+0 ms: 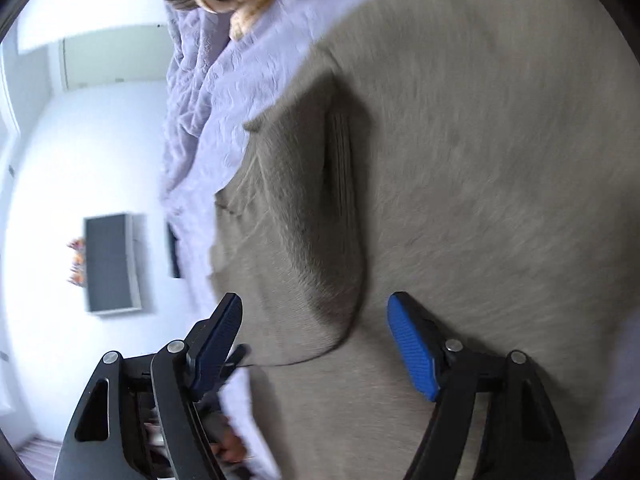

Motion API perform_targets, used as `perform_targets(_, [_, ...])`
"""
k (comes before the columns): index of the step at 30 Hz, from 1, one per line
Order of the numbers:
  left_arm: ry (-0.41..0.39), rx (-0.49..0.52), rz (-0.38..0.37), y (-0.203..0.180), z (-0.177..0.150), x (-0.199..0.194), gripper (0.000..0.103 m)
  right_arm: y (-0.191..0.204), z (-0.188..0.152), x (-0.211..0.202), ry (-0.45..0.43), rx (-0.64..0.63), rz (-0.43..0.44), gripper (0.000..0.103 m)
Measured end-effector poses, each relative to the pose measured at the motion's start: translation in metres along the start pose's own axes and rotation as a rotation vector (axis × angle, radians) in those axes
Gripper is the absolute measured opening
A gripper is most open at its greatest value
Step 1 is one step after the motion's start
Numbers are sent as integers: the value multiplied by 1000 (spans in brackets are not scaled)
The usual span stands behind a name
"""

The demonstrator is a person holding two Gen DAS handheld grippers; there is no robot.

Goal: Fold small clothes

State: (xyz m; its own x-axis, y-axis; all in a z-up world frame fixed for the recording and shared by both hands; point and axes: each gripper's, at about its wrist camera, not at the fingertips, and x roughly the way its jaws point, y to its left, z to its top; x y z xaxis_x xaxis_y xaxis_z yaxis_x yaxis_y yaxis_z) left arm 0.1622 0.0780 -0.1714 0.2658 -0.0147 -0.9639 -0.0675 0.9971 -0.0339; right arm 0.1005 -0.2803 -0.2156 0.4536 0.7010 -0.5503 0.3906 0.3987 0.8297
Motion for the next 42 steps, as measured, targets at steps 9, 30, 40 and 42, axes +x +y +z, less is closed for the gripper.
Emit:
perform_targets(9, [1, 1, 4, -6, -1, 7, 79, 19, 26, -2, -99, 25, 251, 78])
perform_targets(30, [-7, 3, 13, -1, -11, 23, 84, -39, 18, 8, -109, 211, 265, 70])
perform_targets(40, [-1, 2, 19, -4, -4, 28, 86, -31, 28, -14, -165, 211, 360, 66])
perform_targets(42, [2, -1, 22, -5, -2, 30, 86, -32, 31, -14, -150, 180, 226, 29])
